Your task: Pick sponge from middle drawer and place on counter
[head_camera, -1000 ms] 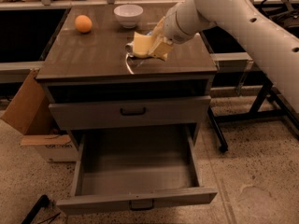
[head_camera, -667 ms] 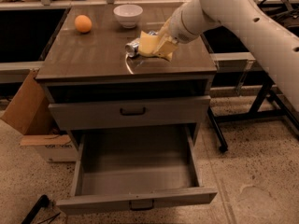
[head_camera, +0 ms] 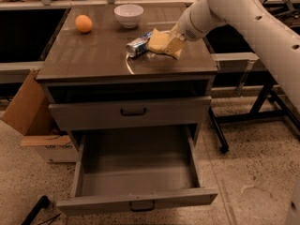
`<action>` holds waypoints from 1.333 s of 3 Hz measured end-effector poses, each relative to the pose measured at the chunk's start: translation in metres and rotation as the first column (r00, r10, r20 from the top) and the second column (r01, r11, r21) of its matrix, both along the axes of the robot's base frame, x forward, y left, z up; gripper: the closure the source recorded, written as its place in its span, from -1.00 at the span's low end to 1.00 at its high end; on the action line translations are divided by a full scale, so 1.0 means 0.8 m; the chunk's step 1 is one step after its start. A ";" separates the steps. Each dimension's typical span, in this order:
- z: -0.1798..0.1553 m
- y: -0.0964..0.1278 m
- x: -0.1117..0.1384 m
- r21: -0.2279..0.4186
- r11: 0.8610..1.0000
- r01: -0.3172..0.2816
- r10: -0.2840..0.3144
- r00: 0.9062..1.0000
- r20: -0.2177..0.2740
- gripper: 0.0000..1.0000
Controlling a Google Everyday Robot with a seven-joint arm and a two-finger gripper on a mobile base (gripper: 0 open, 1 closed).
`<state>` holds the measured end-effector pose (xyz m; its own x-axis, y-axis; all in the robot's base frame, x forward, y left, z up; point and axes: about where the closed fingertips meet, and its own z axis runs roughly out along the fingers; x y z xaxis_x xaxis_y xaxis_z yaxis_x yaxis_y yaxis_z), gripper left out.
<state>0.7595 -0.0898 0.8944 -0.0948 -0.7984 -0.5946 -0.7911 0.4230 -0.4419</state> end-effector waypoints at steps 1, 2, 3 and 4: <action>-0.008 -0.016 0.014 0.011 0.998 0.066 -0.066 0.997 -0.031 -0.28; -0.021 -0.033 0.026 0.017 0.991 0.130 -0.129 0.989 -0.069 -0.90; -0.026 -0.044 0.031 0.013 0.987 0.160 -0.158 0.984 -0.083 -1.00; -0.026 -0.044 0.031 0.013 0.987 0.161 -0.159 0.984 -0.083 -1.00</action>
Offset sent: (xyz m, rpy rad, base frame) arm 0.0279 -0.0389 -0.0194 0.0347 0.0886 -0.1826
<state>0.7843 -0.1249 0.8740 -0.2689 -0.7576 -0.5948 -0.7455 0.5547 -0.3695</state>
